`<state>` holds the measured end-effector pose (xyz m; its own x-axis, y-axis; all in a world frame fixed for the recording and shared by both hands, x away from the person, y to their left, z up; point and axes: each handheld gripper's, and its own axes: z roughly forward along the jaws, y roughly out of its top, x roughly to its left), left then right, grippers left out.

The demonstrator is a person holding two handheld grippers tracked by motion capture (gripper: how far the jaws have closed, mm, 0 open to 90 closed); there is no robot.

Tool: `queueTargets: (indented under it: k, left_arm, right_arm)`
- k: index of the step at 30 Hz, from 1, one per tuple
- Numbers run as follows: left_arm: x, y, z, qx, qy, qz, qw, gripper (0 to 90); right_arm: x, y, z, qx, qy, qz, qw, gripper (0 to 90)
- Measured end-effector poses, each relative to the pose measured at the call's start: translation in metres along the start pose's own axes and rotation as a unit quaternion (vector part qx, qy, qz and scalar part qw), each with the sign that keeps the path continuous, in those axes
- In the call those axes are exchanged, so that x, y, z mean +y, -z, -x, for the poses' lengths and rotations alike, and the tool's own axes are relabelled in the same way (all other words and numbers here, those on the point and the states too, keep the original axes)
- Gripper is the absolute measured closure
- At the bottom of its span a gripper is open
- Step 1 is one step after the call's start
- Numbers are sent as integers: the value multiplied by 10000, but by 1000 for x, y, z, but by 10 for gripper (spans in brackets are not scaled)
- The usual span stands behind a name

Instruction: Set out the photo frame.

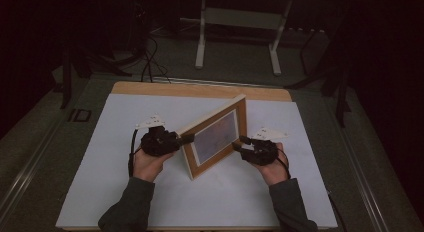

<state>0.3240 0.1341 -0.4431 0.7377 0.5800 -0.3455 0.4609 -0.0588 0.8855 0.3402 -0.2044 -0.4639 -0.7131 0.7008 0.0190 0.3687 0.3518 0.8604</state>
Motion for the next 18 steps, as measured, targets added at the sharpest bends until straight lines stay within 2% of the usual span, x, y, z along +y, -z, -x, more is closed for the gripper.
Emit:
queueTargets:
  k: [4, 9, 17, 18]
  left_arm:
    - [1, 0, 0, 48, -49, -23, 10000, 720]
    - [1, 0, 2, 144, -111, -23, 9998, 722]
    - [1, -1, 7, 418, -288, -71, 9987, 717]
    - [2, -1, 8, 457, -322, -81, 9984, 716]
  right_arm:
    - [7, 7, 18, -277, -180, 204, 9992, 529]
    - [16, 2, 37, -419, -236, 246, 9985, 506]
    - [35, -12, 53, -396, -304, 332, 9982, 523]
    - [40, -14, 56, -378, -373, 344, 9980, 513]
